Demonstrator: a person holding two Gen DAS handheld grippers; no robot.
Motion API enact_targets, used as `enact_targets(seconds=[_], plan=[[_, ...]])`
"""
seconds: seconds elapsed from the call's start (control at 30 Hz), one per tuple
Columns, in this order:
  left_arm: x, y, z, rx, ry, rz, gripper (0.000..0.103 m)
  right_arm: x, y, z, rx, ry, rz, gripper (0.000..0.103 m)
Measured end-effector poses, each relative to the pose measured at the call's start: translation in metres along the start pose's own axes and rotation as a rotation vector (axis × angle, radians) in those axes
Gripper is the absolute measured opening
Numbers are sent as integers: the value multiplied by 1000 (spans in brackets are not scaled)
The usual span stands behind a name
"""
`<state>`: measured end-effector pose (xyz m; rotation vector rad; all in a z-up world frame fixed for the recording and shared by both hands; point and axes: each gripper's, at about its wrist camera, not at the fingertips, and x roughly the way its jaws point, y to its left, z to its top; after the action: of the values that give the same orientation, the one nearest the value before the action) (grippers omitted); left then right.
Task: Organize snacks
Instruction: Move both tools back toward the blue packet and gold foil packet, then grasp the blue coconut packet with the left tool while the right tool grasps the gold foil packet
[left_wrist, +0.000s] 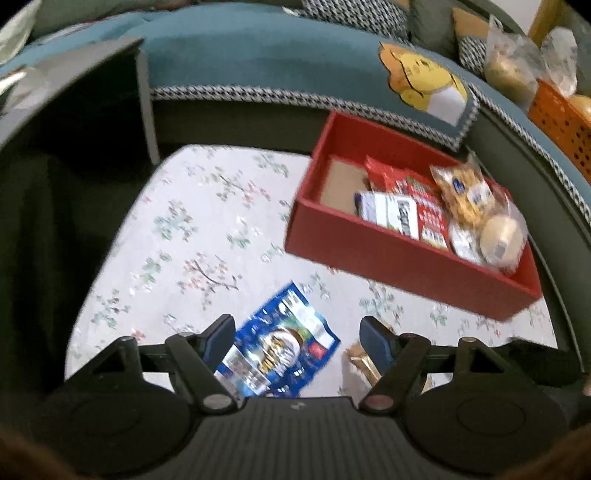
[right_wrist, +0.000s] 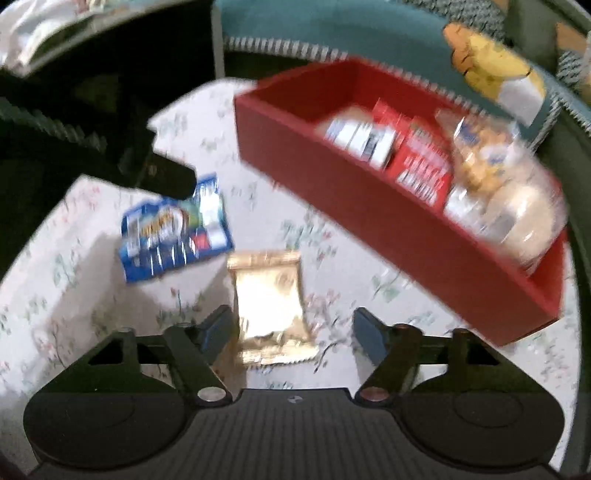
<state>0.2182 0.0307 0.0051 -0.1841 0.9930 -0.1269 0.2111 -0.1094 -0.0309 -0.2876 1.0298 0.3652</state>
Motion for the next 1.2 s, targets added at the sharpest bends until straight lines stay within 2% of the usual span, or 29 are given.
enact_targets(seconds=[0.07,0.13,0.23,0.37,0.5,0.6,0.67,0.73,0.9,1.0,1.1,1.17,1.2], plan=[[8,0,-1,13,31,-16,85,4,0,-3,3,6,12,70],[16,-1,-2,38,59,-26,87,1,-2,-1,6,6,22,56],[29,-1,-5,74,102,-17,88,-3,-8,-2,30,17,34,54],[38,3,-4,97,111,22,88,-9,-12,-7,25,23,30,53],[46,-1,-4,161,141,-9,96,-14,-19,-9,43,24,36,53],[58,-8,-13,256,158,60,99,-14,-24,-5,56,14,43,53],[57,-5,-16,238,153,60,95,-17,-26,-5,66,12,53,53],[52,-4,-17,222,152,54,82,-19,-26,-5,64,11,50,53],[39,-6,-26,187,164,18,74,-27,-31,-9,75,5,32,53],[34,-19,-39,211,196,-28,73,-37,-35,-17,86,0,26,53],[28,-37,-54,271,217,-31,74,-42,-38,-28,87,12,14,53],[26,-45,-57,308,224,-28,80,-43,-41,-36,96,29,8,53],[27,-48,-58,329,218,-23,87,-42,-42,-40,99,35,1,53]])
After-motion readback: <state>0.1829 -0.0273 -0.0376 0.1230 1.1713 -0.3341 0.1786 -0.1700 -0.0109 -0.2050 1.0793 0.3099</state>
